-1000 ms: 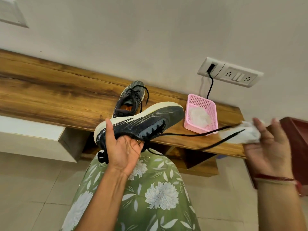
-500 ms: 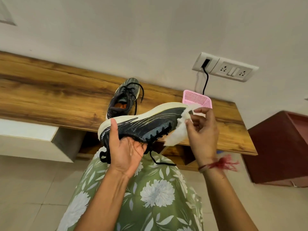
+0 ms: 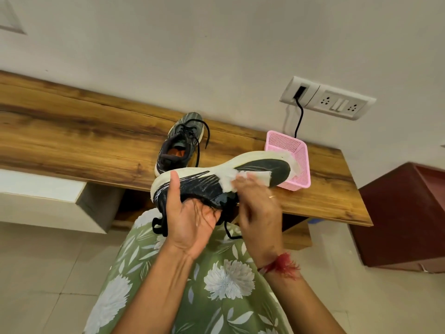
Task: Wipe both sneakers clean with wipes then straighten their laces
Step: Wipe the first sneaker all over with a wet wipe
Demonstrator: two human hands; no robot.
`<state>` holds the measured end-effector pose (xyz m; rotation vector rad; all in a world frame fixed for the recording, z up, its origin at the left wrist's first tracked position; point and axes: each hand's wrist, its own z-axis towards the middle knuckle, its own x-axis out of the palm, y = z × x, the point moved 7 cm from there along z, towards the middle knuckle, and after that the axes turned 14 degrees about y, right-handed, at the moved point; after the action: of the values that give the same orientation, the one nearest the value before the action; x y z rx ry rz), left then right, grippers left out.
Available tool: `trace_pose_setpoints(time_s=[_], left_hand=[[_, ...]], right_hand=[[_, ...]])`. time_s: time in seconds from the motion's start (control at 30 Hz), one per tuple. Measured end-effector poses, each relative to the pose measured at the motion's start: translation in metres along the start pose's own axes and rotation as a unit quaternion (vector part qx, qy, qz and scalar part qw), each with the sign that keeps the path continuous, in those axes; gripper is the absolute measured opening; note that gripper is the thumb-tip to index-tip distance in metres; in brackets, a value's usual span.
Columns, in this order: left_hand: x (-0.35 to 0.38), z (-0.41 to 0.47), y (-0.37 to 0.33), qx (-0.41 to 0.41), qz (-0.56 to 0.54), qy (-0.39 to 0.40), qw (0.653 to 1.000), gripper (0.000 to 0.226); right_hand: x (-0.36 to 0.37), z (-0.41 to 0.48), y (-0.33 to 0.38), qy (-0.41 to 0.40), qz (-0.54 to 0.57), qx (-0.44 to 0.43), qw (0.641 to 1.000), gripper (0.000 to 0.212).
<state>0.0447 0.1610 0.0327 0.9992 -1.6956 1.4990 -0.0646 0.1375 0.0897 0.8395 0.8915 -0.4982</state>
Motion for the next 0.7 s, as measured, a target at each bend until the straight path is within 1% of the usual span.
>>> trace_pose_setpoints(time_s=[0.07, 0.1, 0.13, 0.2, 0.27, 0.3, 0.33, 0.43, 0.47, 0.5, 0.6, 0.63, 0.67, 0.7], left_hand=[[0.000, 0.000, 0.000, -0.002, 0.001, 0.004, 1.000, 0.084], [0.000, 0.000, 0.000, -0.002, 0.004, 0.007, 1.000, 0.085], [0.000, 0.000, 0.000, -0.002, 0.005, 0.008, 1.000, 0.085], [0.000, -0.001, 0.000, -0.004, 0.010, 0.007, 1.000, 0.084], [0.002, -0.001, -0.001, -0.005, 0.017, 0.011, 1.000, 0.086], [0.003, 0.000, -0.001, -0.004, 0.020, 0.011, 1.000, 0.087], [0.003, -0.001, -0.002, 0.000, 0.016, 0.009, 1.000, 0.088], [0.001, -0.001, -0.004, 0.008, -0.008, 0.006, 1.000, 0.089], [0.000, -0.001, -0.004, 0.008, -0.010, 0.005, 1.000, 0.090], [0.000, -0.002, -0.003, 0.006, -0.007, 0.003, 1.000, 0.091], [0.002, -0.002, 0.001, -0.003, 0.006, 0.011, 1.000, 0.093], [0.002, -0.002, 0.002, -0.002, 0.009, 0.011, 1.000, 0.092], [0.002, -0.001, 0.001, -0.001, 0.007, 0.011, 1.000, 0.091], [0.001, -0.001, 0.002, -0.001, 0.005, 0.011, 1.000, 0.090]], right_hand=[[0.006, -0.004, 0.017, 0.033, -0.030, -0.075, 0.996, 0.035], [0.006, -0.004, 0.018, 0.040, -0.055, -0.094, 0.993, 0.035], [0.003, -0.003, 0.013, 0.037, -0.077, -0.091, 0.992, 0.036], [-0.009, 0.004, -0.012, 0.009, -0.083, -0.029, 0.996, 0.040], [-0.018, 0.006, -0.028, -0.015, -0.056, 0.038, 0.998, 0.043], [-0.018, 0.006, -0.025, -0.017, -0.048, 0.044, 0.998, 0.043], [-0.014, 0.004, -0.016, -0.010, -0.048, 0.023, 0.999, 0.041], [0.002, -0.007, 0.020, 0.050, -0.088, -0.101, 0.990, 0.037], [0.002, -0.007, 0.020, 0.059, -0.104, -0.119, 0.986, 0.037], [-0.002, -0.003, 0.011, 0.049, -0.111, -0.107, 0.987, 0.037], [-0.015, 0.008, -0.022, -0.007, -0.084, 0.007, 0.996, 0.038], [-0.013, 0.007, -0.020, -0.003, -0.077, 0.017, 0.997, 0.042], [-0.007, 0.003, -0.012, 0.009, -0.075, 0.003, 0.997, 0.044], [0.000, -0.002, -0.001, 0.025, -0.079, -0.030, 0.996, 0.042]])
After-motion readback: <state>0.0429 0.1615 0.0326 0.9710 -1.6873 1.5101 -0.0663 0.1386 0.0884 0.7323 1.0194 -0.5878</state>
